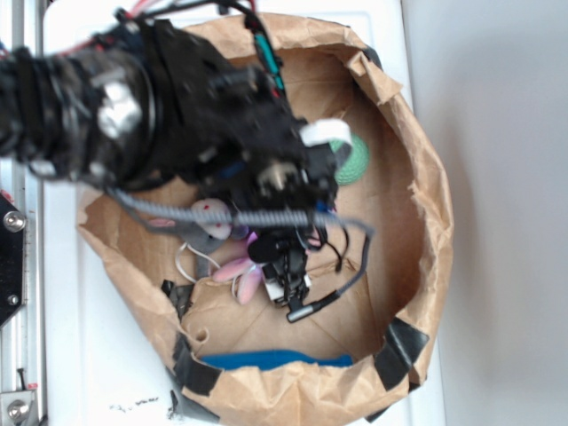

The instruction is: Grab the pink bunny.

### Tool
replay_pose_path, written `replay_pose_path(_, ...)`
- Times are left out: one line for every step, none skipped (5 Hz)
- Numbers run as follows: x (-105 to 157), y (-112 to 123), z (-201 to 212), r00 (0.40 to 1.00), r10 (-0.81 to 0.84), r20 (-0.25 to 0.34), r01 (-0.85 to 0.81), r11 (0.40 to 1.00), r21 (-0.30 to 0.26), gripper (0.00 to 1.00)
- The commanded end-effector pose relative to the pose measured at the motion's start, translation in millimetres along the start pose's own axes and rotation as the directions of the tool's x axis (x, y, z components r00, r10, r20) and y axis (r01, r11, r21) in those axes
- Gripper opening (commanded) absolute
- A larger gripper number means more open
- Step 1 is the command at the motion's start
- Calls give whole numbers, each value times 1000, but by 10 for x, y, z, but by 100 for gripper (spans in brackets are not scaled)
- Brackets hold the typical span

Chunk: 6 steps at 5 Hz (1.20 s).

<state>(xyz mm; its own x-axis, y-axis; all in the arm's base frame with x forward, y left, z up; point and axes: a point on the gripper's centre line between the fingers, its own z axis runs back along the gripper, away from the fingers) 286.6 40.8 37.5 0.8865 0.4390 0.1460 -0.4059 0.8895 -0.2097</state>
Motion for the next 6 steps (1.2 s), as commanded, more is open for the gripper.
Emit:
replay_pose_path(50, -45, 20, 999, 0, 46, -4, 997, 73, 0)
replay_pose_path(34, -34, 119, 998, -22, 55, 17, 996, 84, 0)
replay_pose_path(10, -33, 316, 997, -45, 59, 41, 997, 72, 0)
replay_pose_path(17, -23, 604, 996, -72, 60, 65, 993, 102, 0)
replay_pose_path(90, 68, 848, 995, -95, 28, 91, 989, 115, 0)
replay_pose_path(139, 179, 1074, 990, -138, -10, 137, 970, 198, 0)
